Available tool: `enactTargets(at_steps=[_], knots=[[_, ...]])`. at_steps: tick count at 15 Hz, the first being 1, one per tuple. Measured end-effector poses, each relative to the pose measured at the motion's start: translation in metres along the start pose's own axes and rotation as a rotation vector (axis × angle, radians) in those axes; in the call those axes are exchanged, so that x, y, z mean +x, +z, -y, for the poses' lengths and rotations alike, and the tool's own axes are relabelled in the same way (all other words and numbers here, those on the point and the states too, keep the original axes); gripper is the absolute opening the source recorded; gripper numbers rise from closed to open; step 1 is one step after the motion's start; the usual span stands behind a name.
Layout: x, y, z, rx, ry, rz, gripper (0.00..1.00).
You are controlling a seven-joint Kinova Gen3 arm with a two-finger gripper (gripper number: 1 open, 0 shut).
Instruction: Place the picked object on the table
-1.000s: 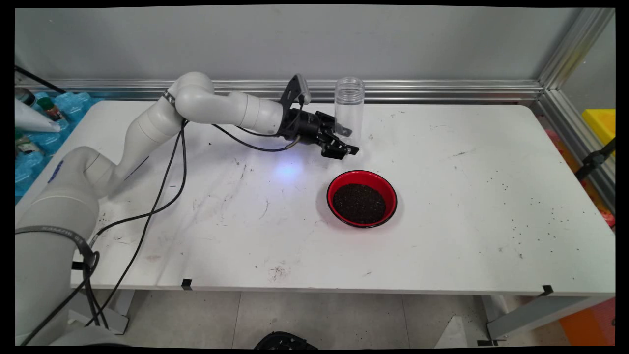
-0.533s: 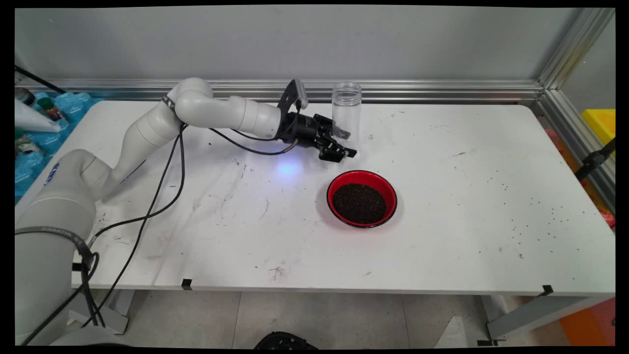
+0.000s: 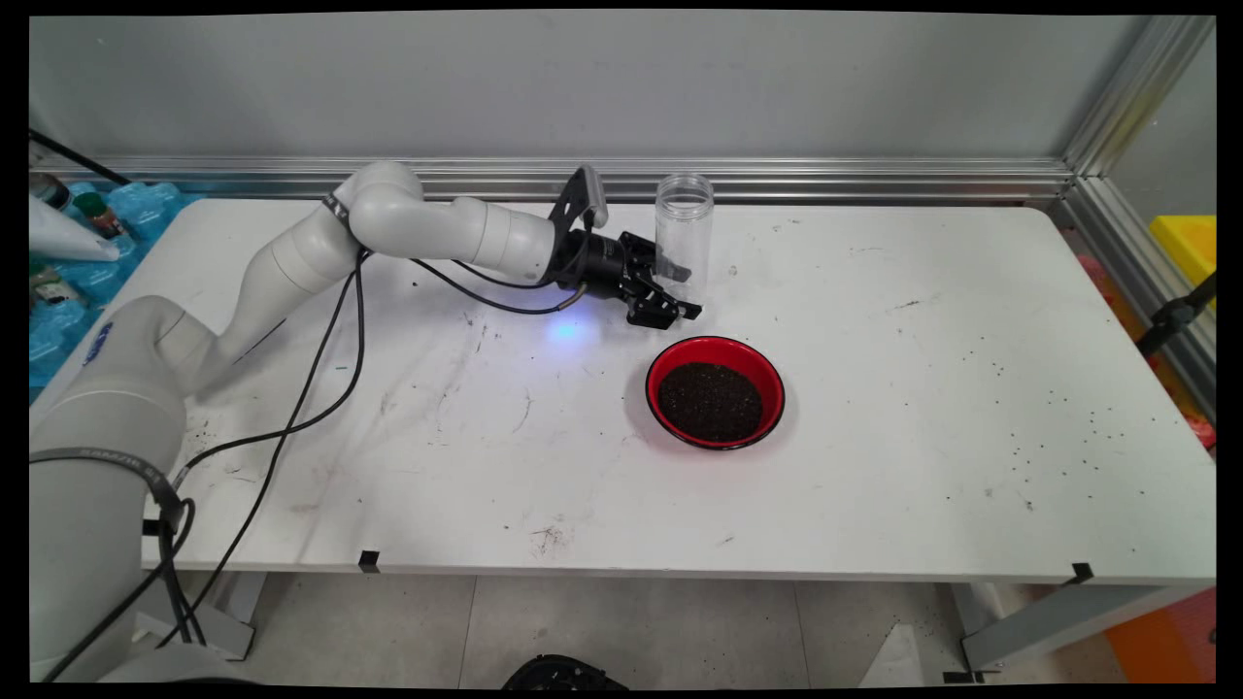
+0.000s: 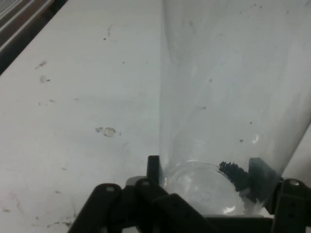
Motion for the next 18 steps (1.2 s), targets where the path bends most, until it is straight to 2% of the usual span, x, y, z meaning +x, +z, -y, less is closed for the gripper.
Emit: enactTargets(at_steps=[18], knots=[[-0.0105, 0.0109, 0.0015, -0.013, 0.024, 0.016, 0.00]])
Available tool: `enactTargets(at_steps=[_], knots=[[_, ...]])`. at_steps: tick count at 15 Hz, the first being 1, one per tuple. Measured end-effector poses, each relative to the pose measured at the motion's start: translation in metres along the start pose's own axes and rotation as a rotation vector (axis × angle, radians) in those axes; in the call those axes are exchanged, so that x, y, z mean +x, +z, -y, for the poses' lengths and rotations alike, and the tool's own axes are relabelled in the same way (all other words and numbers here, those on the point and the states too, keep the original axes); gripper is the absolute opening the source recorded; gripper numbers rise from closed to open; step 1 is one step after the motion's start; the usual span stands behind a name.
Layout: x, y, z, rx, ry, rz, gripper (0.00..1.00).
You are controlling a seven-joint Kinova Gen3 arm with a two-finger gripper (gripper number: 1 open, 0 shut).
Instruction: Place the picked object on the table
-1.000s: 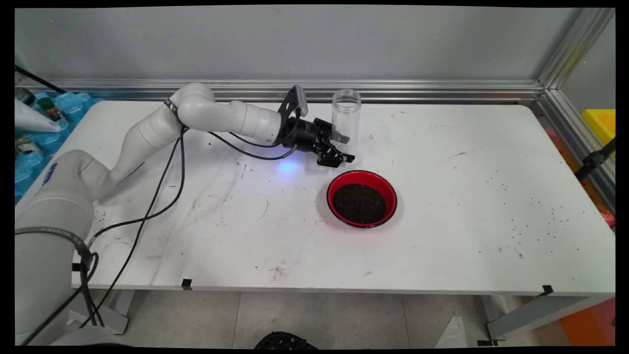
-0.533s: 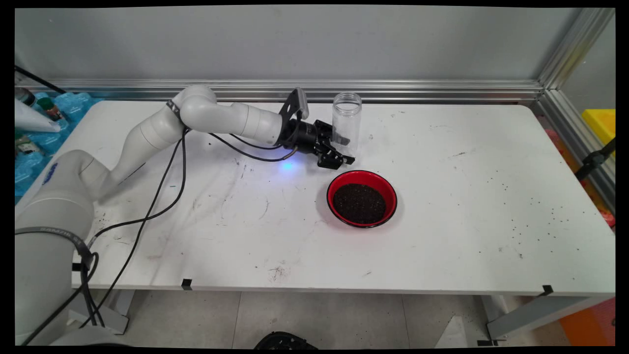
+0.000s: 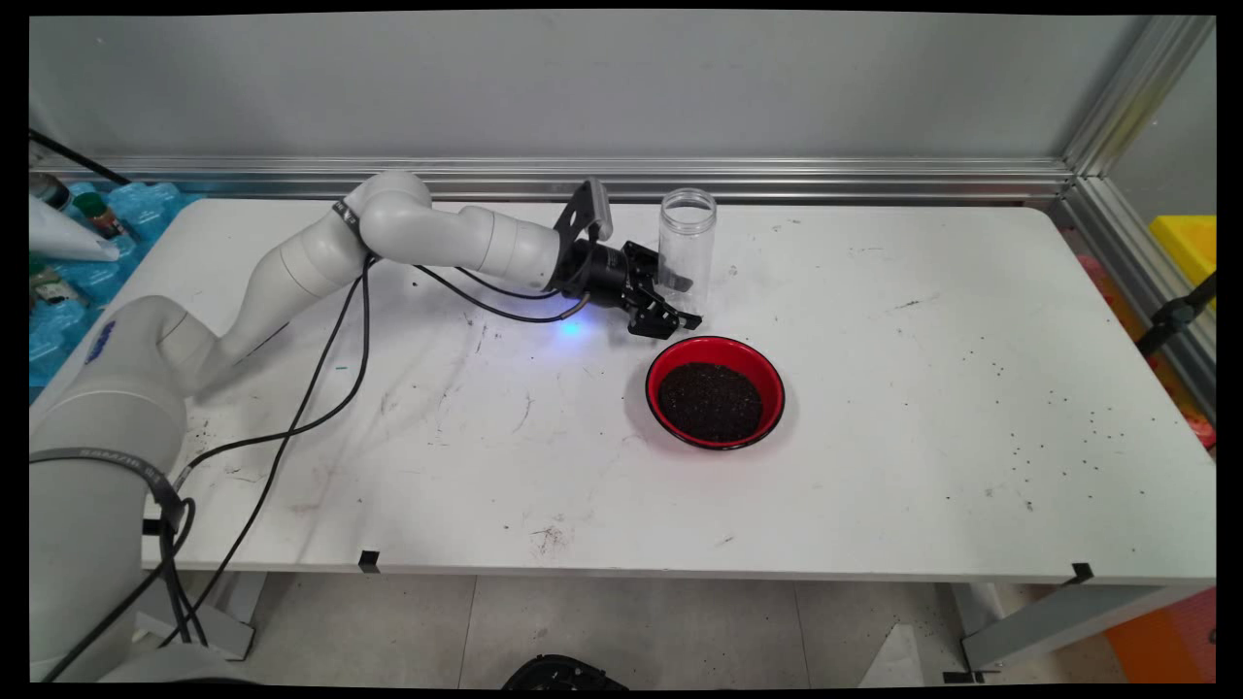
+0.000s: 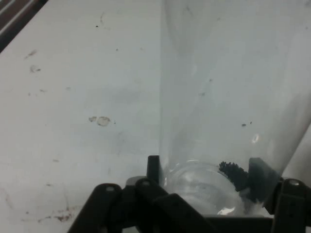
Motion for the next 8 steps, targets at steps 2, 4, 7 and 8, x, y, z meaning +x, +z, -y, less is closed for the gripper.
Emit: enactTargets(at_steps=[2, 4, 7, 8], knots=[[-0.0006, 0.0008, -0.0005, -0.003, 0.001, 0.002, 0.00], [-0.0015, 0.0014, -0.0011, -0.006, 0.000, 0.005, 0.00], [-0.0025, 0.0020, -0.0020, -0.010, -0.001, 0.009, 1.00], [-0.0028, 0.0021, -0.0023, -0.012, 0.000, 0.010, 1.00]])
